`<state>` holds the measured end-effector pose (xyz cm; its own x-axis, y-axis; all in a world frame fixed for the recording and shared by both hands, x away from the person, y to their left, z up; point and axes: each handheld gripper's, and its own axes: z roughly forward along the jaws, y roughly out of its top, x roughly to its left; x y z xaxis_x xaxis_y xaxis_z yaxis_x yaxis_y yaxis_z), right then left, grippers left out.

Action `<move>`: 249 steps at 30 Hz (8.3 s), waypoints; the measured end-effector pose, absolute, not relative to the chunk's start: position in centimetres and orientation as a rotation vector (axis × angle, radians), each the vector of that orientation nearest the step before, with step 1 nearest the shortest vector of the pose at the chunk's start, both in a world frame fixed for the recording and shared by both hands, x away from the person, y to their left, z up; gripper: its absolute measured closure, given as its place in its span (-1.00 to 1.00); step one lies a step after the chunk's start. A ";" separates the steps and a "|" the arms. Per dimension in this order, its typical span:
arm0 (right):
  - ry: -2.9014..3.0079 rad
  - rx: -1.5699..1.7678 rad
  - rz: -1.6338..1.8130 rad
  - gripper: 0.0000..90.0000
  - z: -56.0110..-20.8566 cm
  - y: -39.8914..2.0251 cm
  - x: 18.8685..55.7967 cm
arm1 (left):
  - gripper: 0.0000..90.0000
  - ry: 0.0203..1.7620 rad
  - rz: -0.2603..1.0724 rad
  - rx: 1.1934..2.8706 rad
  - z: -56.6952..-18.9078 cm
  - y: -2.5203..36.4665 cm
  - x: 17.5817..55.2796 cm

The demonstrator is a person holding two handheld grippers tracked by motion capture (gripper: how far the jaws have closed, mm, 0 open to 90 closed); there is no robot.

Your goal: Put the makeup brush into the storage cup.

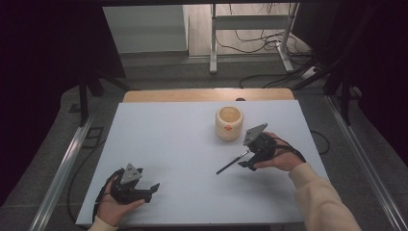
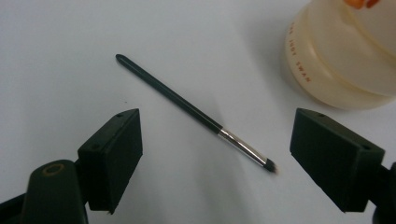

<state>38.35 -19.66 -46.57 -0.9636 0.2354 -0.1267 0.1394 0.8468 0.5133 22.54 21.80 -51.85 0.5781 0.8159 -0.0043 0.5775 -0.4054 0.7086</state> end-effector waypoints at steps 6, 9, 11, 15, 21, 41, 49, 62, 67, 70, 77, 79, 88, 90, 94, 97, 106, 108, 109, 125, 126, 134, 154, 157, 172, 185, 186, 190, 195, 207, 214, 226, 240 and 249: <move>2.900 0.241 0.705 -0.60 -47.5 -18.7 38.8 | -0.63 1.103 0.451 2.135 -51.9 21.8 22.5; 2.917 0.227 0.685 -0.60 -47.7 -18.5 39.1 | -0.63 1.103 0.452 2.136 -51.9 21.8 22.5; 2.932 0.215 0.666 -0.60 -47.9 -18.2 39.4 | -0.63 1.102 0.454 2.138 -51.9 21.8 22.5; 2.957 0.193 0.617 -0.59 -48.3 -17.7 39.9 | -0.63 1.103 0.451 2.136 -51.9 21.9 22.5; 2.965 0.194 0.592 -0.56 -48.3 -17.5 40.4 | -0.63 1.098 0.447 2.142 -51.9 21.8 22.5; 3.070 0.164 0.439 -0.22 -50.0 -16.3 42.4 | -0.63 1.097 0.443 2.148 -52.0 21.8 22.6; 3.094 0.102 0.380 0.18 -49.6 -15.7 42.1 | -0.63 1.096 0.443 2.150 -52.0 21.7 22.6; 3.112 0.030 0.365 0.86 -49.5 -15.4 41.9 | -0.63 1.094 0.450 2.149 -52.0 21.8 22.5; 3.099 0.023 0.346 0.86 -49.4 -15.3 41.7 | -0.63 1.098 0.451 2.146 -52.0 21.9 22.5; 3.085 0.033 0.346 0.86 -49.3 -15.3 41.7 | -0.63 1.102 0.452 2.144 -52.0 22.0 22.5; 3.062 0.086 0.454 0.86 -47.7 -15.6 41.3 | -0.63 1.099 0.453 2.143 -52.0 22.0 22.5; 3.054 0.093 0.458 0.86 -47.5 -15.6 41.1 | -0.63 1.099 0.455 2.143 -52.0 22.0 22.5; 3.023 0.058 0.579 0.86 -46.2 -15.3 39.6 | -0.63 1.100 0.455 2.141 -52.0 22.0 22.5; 3.018 0.056 0.596 0.86 -46.1 -15.3 39.4 | -0.63 1.101 0.456 2.142 -52.0 22.0 22.5; 3.001 0.058 0.648 0.86 -45.8 -15.4 38.9 | -0.63 1.103 0.455 2.143 -52.0 22.0 22.6; 2.998 0.066 0.665 0.86 -45.8 -15.5 38.5 | -0.63 1.104 0.453 2.147 -52.1 22.0 22.6; 2.997 0.182 0.606 0.86 -46.2 -15.5 37.8 | -0.63 1.096 0.459 2.143 -52.0 21.8 22.6; 2.996 0.244 0.572 0.86 -46.3 -15.5 37.7 | -0.63 1.096 0.459 2.144 -52.0 21.8 22.6; 2.997 0.276 0.569 0.86 -46.3 -15.5 37.7 | -0.63 1.096 0.459 2.145 -51.9 21.8 22.6; 2.950 0.538 0.688 0.86 -45.9 -15.1 35.5 | -0.63 1.086 0.464 2.147 -51.9 21.5 22.6; 2.950 0.538 0.688 0.86 -46.0 -15.0 35.4 | -0.62 1.084 0.467 2.146 -51.9 21.5 22.5; 2.962 0.549 0.674 0.86 -46.1 -14.1 34.9 | -0.61 1.043 0.529 2.139 -51.4 21.1 22.4; 3.002 0.552 0.652 0.86 -46.6 -12.9 34.5 | -0.61 0.879 0.645 2.144 -49.6 17.8 23.2; 3.008 0.553 0.652 0.86 -46.6 -12.9 34.4 | -0.62 0.885 0.643 2.162 -49.5 17.4 23.6; 3.027 0.493 0.678 0.86 -46.5 -12.5 34.1 | -0.63 0.803 0.629 2.239 -48.8 13.6 25.4; 3.034 0.483 0.678 0.86 -46.5 -12.2 34.0 | -0.62 0.762 0.620 2.259 -48.9 12.3 26.2; 3.037 0.488 0.676 0.86 -46.5 -12.2 34.0 | -0.62 0.760 0.620 2.262 -49.0 12.3 26.3; 3.035 0.484 0.678 0.86 -46.5 -12.2 34.0 | -0.60 0.760 0.619 2.267 -49.1 12.1 26.4; 3.040 0.481 0.670 0.86 -46.5 -12.0 33.9 | -0.59 0.741 0.627 2.292 -49.2 11.6 26.6; 3.053 0.474 0.663 0.86 -46.7 -11.7 33.9 | -0.48 0.641 0.633 2.361 -49.7 9.2 27.7; 3.064 0.466 0.662 0.86 -46.8 -11.6 33.9 | -0.37 0.578 0.638 2.380 -49.8 8.3 28.2; 3.079 0.429 0.696 0.86 -46.5 -11.5 33.7 | 0.17 0.456 0.777 2.494 -50.7 6.8 28.0; 2.893 0.539 0.856 0.27 -45.1 -12.9 34.4 | 0.85 0.344 0.625 2.565 -50.7 6.6 27.4; 2.726 0.704 1.018 -0.31 -44.3 -14.7 35.0 | 0.85 0.410 0.604 2.522 -50.4 7.7 27.6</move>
<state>34.99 -14.65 -44.29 -0.8791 0.4759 0.0256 0.3761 0.6599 0.6505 27.61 7.66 -50.42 0.8555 0.3940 0.3361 0.1669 -0.8241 0.5413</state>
